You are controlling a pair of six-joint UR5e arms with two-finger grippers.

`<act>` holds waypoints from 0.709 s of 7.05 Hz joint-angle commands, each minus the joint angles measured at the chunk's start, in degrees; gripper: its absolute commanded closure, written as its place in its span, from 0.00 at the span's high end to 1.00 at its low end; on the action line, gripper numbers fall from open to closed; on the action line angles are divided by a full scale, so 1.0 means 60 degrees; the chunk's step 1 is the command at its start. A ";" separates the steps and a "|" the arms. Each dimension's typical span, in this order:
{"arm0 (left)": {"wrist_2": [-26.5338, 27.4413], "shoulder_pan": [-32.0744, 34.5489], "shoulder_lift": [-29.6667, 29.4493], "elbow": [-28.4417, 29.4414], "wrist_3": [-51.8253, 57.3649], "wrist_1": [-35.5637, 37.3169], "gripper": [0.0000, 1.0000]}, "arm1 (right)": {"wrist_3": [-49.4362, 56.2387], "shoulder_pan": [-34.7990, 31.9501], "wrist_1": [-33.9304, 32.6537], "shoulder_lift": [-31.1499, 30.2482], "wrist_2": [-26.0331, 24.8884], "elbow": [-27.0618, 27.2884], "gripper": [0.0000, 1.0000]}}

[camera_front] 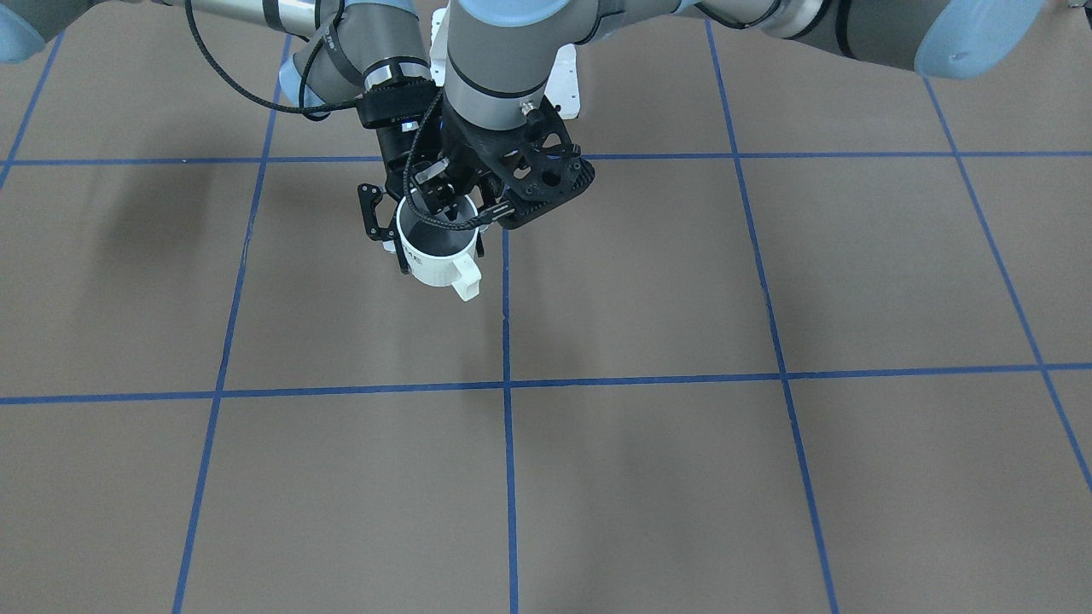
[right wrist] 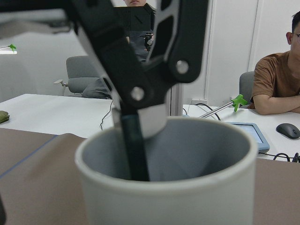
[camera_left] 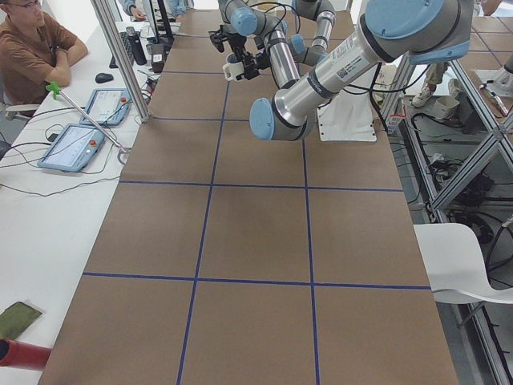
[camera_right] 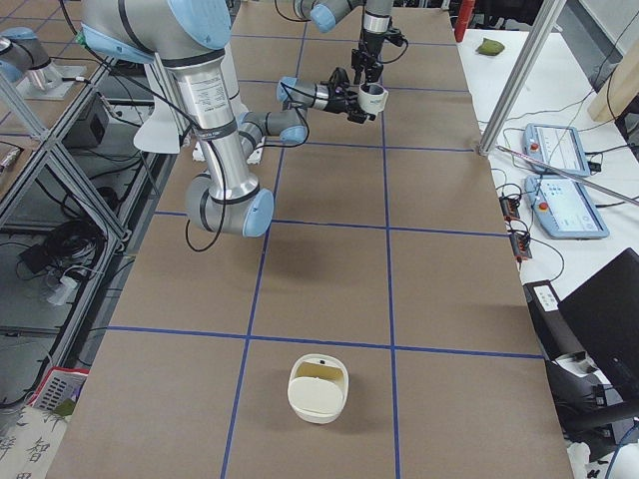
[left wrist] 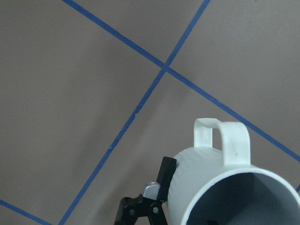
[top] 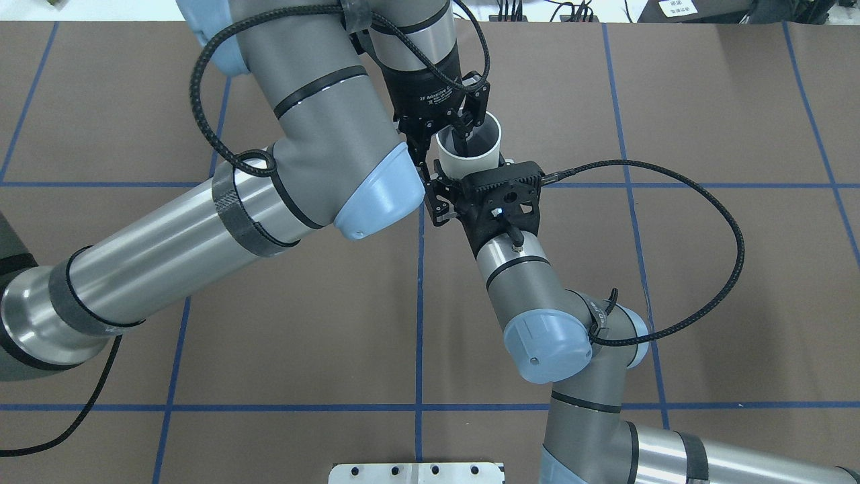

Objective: Left arm hands cup to right arm to dump lemon

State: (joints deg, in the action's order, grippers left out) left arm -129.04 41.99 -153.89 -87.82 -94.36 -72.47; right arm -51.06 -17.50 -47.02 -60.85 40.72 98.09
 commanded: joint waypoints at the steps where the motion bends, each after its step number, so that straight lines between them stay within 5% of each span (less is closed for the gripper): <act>1: -0.0012 -0.0026 -0.0001 -0.0013 -0.0006 0.0008 0.53 | 0.0000 0.0001 0.0000 0.0005 -0.0004 -0.0001 0.75; 5: -0.0012 -0.0085 -0.0045 -0.0027 -0.0006 0.0008 0.47 | 0.0000 0.0030 0.0015 0.0005 0.0010 0.0013 0.78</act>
State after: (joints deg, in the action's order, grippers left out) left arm -129.11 41.52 -154.08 -87.96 -94.40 -72.42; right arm -51.06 -17.33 -47.00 -60.84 40.71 98.09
